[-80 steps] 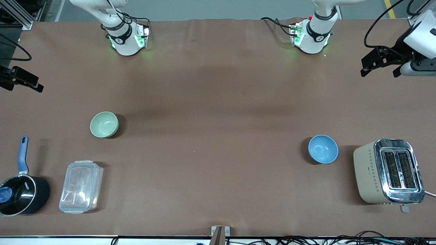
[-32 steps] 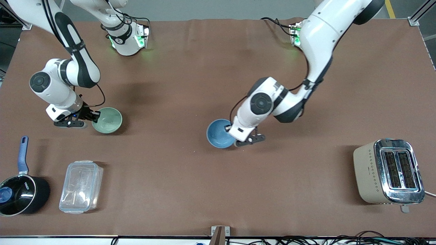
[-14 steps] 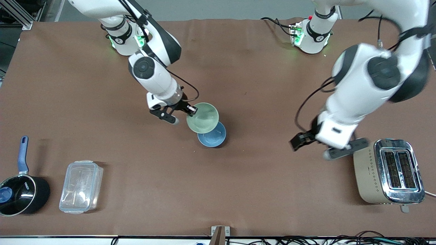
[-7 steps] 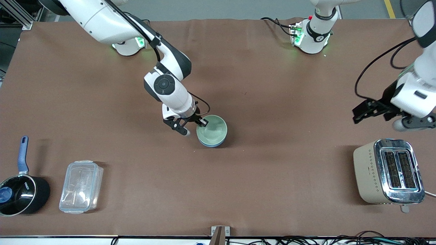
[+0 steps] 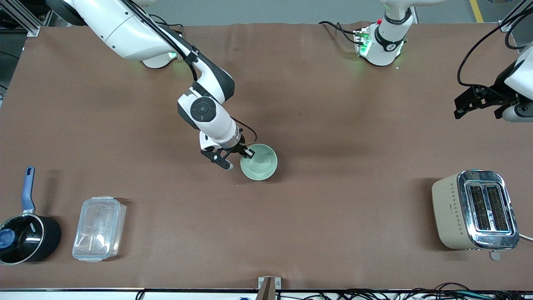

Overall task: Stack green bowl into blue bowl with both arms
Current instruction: 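Hold the green bowl in the blue bowl while the left gripper returns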

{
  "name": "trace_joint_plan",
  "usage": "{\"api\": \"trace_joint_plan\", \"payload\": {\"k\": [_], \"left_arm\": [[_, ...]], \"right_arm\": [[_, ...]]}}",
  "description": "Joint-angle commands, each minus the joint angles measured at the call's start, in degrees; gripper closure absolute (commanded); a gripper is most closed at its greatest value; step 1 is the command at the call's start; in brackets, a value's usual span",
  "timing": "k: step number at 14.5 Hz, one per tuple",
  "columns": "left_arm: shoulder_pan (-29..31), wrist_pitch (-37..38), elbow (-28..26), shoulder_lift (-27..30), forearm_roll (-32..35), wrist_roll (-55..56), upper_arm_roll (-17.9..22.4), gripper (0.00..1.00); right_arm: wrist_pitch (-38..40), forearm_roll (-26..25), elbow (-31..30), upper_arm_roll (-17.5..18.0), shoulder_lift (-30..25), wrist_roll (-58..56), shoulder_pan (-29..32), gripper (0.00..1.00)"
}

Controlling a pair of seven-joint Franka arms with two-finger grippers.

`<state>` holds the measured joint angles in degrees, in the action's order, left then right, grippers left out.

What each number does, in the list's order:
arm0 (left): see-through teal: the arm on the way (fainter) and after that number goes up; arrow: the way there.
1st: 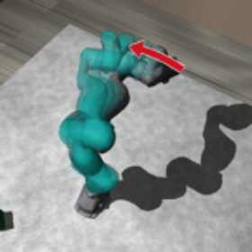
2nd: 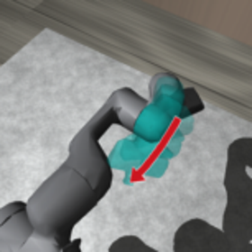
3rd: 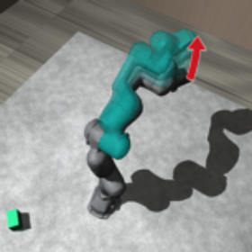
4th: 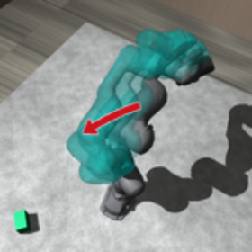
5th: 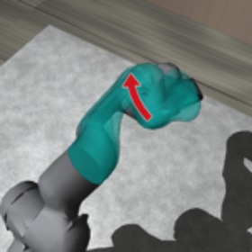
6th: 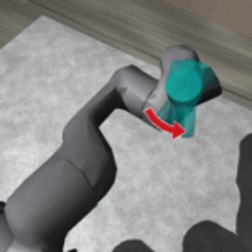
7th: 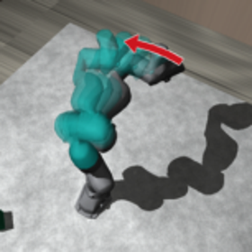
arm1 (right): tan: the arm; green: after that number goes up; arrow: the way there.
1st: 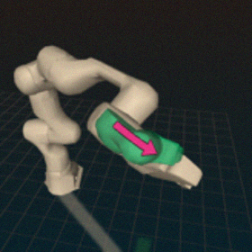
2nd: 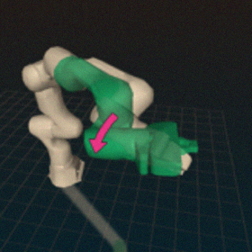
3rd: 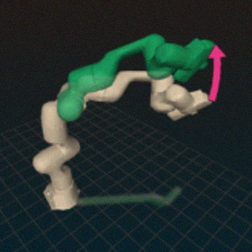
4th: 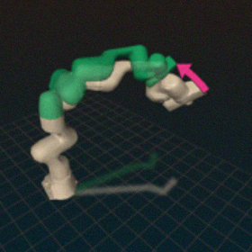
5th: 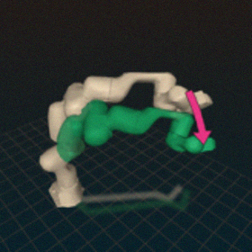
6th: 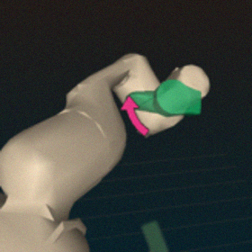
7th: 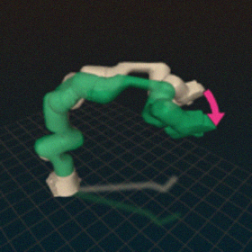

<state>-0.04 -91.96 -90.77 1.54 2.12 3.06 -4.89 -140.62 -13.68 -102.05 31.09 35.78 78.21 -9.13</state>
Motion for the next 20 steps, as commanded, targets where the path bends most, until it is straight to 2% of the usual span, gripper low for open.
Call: {"api": "trace_joint_plan", "payload": {"k": [1, 9, 11, 12, 15, 17, 18, 19, 20], "left_arm": [[-0.66, 0.99, -2.31, 2.59, -1.07, 1.77, 0.23, 0.00], [-0.75, 0.82, -2.13, 1.98, -0.89, 2.31, -0.12, 0.00], [-0.67, 0.82, -2.04, 1.98, -0.89, 2.31, -0.03, 0.00], [-0.66, 0.82, -2.04, 2.07, -0.89, 2.31, -0.03, 0.00], [-0.49, 0.82, -1.78, 2.07, -0.89, 1.43, -0.03, 0.00], [-0.58, 0.91, -1.78, 2.07, -0.89, 1.43, -0.03, 0.00], [-0.58, 0.99, -1.87, 2.07, -0.89, 1.43, -0.03, 0.00], [-0.58, 0.91, -1.78, 2.07, -0.89, 1.43, -0.03, 0.00], [-0.58, 0.91, -1.78, 1.98, -0.89, 1.43, -0.12, 0.00]], "right_arm": [[-0.09, -2.23, -0.78, 0.11, 0.00, 1.86, -0.01, 1.00], [-0.97, -3.72, -0.69, -0.06, 1.14, 2.30, 0.08, 0.99], [-1.06, -3.72, -0.69, -0.15, 1.31, 2.30, 0.08, 0.97], [-1.06, -3.72, -0.61, -0.24, 1.49, 2.30, -0.01, 0.92], [-1.06, -3.72, -0.61, -0.24, 1.58, 2.30, -0.01, 0.67], [-0.80, -3.64, -0.26, -0.15, 1.49, 2.30, 0.16, 0.58], [-0.27, -3.46, 0.27, 0.02, 1.32, 2.21, 0.60, 0.51], [-0.09, -3.46, 0.45, 0.37, 0.71, 1.78, 0.78, 0.36], [0.87, -3.46, 0.45, 0.64, -0.69, 1.51, 1.39, 0.02]]}}
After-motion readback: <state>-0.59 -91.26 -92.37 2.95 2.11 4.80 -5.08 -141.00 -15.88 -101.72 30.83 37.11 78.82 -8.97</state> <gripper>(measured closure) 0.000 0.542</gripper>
